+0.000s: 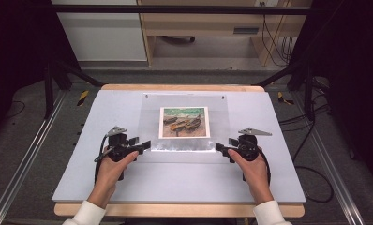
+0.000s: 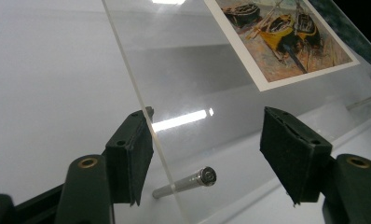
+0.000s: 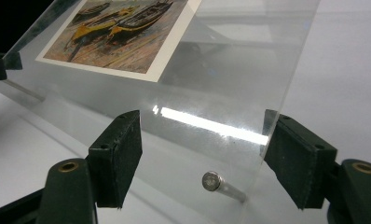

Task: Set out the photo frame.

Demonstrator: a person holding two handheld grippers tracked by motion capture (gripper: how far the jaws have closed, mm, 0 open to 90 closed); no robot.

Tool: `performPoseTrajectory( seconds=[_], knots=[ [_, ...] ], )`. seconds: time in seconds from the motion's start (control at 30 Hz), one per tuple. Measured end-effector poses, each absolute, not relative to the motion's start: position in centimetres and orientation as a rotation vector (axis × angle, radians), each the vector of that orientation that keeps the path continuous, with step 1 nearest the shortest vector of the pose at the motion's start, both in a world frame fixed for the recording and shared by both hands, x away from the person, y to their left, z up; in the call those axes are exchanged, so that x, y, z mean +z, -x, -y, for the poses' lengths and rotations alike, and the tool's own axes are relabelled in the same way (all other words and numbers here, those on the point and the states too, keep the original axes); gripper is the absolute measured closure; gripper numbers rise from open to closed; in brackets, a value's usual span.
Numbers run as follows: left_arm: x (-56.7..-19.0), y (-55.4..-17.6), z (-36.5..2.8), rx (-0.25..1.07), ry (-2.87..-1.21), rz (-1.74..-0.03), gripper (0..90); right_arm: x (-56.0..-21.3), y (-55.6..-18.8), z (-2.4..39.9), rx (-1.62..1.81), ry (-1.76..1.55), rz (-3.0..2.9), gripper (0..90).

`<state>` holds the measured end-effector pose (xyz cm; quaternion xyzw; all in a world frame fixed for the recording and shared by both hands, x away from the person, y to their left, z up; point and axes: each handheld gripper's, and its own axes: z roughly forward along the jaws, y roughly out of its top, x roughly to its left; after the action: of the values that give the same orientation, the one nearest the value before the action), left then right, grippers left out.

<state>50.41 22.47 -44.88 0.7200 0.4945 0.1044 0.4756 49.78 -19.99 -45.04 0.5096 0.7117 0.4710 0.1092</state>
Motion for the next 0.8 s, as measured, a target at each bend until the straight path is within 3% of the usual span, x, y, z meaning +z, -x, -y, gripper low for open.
performPoseTrajectory(
  seconds=[0.8],
  knots=[
    [-44.5, -48.8, -22.2, 0.307, -1.803, -1.213, 38.2, -44.7, -48.4, 20.0, 1.310, -1.410, -2.128, 34.6]
  ],
)
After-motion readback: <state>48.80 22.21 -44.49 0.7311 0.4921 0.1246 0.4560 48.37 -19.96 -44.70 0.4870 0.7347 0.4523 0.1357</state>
